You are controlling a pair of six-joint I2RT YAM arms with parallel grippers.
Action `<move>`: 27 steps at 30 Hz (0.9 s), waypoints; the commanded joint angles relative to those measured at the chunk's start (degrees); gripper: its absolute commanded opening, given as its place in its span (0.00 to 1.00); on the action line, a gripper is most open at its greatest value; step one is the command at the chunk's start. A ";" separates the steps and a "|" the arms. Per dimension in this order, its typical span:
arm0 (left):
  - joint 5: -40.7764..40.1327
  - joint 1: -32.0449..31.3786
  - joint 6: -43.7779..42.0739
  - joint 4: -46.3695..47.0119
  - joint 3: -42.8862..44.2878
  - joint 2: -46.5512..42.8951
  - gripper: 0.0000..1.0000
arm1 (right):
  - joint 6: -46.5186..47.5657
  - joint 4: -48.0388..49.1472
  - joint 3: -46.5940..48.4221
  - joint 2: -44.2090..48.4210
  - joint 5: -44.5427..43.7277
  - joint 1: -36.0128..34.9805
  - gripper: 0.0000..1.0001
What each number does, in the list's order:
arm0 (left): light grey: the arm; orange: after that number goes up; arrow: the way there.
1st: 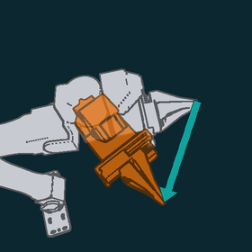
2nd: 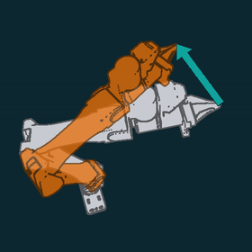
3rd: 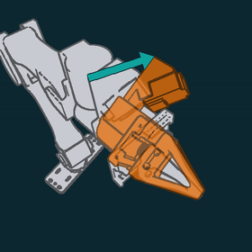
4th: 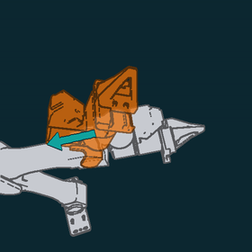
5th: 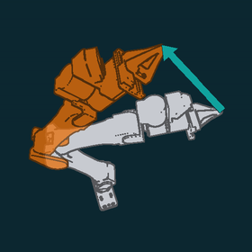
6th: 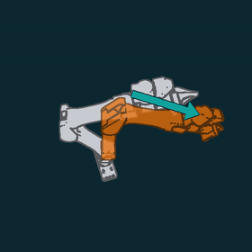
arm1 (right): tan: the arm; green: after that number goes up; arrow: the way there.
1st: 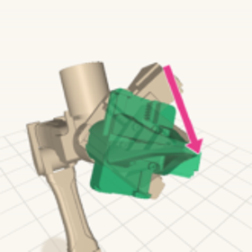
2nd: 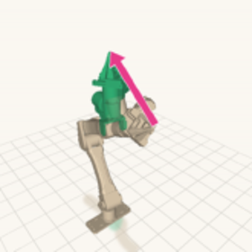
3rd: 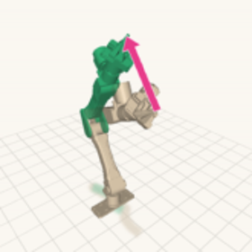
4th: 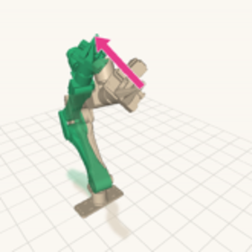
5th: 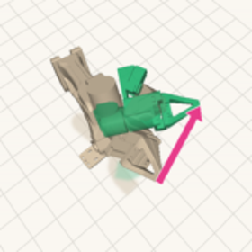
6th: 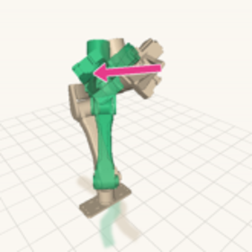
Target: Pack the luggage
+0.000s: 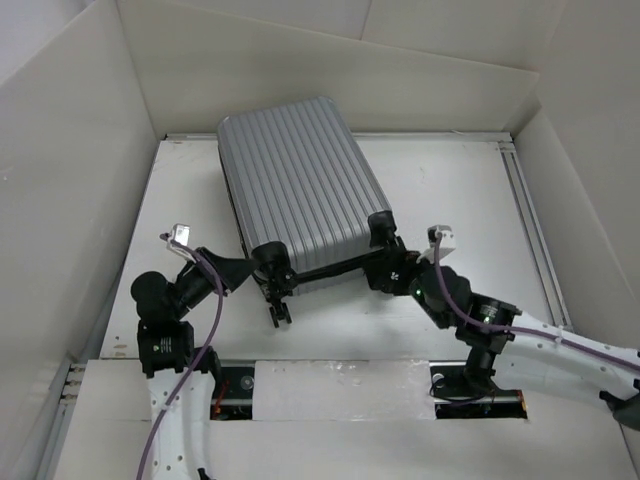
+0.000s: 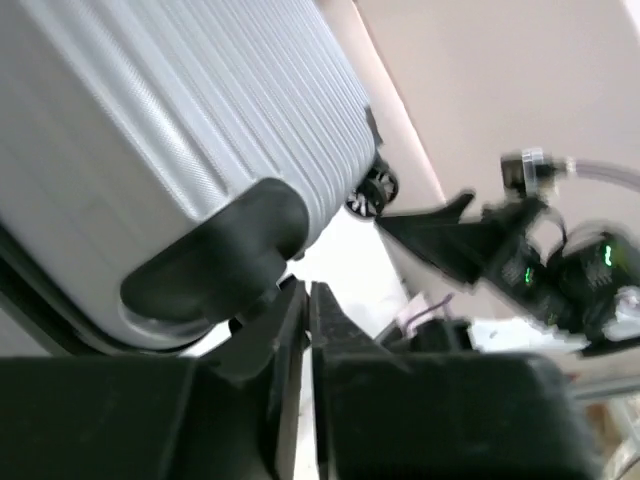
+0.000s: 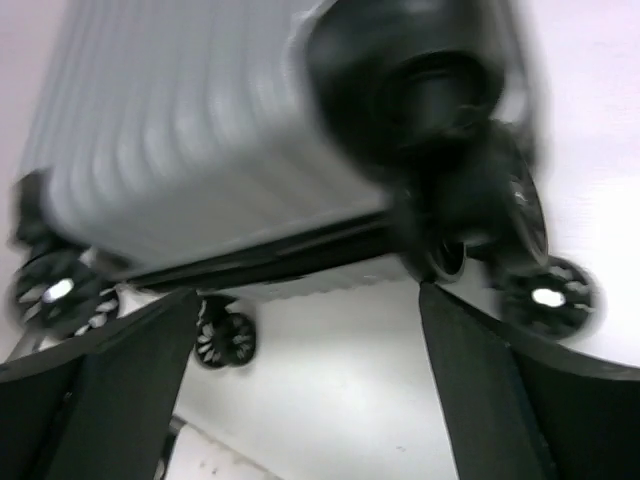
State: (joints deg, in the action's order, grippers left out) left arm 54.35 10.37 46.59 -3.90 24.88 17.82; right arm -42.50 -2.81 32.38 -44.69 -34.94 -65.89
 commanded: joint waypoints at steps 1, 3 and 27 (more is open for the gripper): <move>4.98 -0.62 0.00 11.11 1.13 1.58 0.00 | 0.48 -12.21 5.49 1.01 1.44 8.91 1.00; 4.98 -0.62 -2.88 9.80 3.58 2.91 0.18 | 3.21 -14.41 7.77 -1.44 7.30 14.61 1.00; -15.51 -0.62 -14.34 -0.25 12.22 18.55 0.77 | 13.16 -8.27 11.95 5.20 36.78 39.66 0.95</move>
State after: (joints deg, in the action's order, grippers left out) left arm 38.09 9.82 30.94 -10.55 37.52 33.74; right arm -28.53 -10.85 51.24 -48.12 -1.89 -18.81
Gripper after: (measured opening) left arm 0.768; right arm 0.953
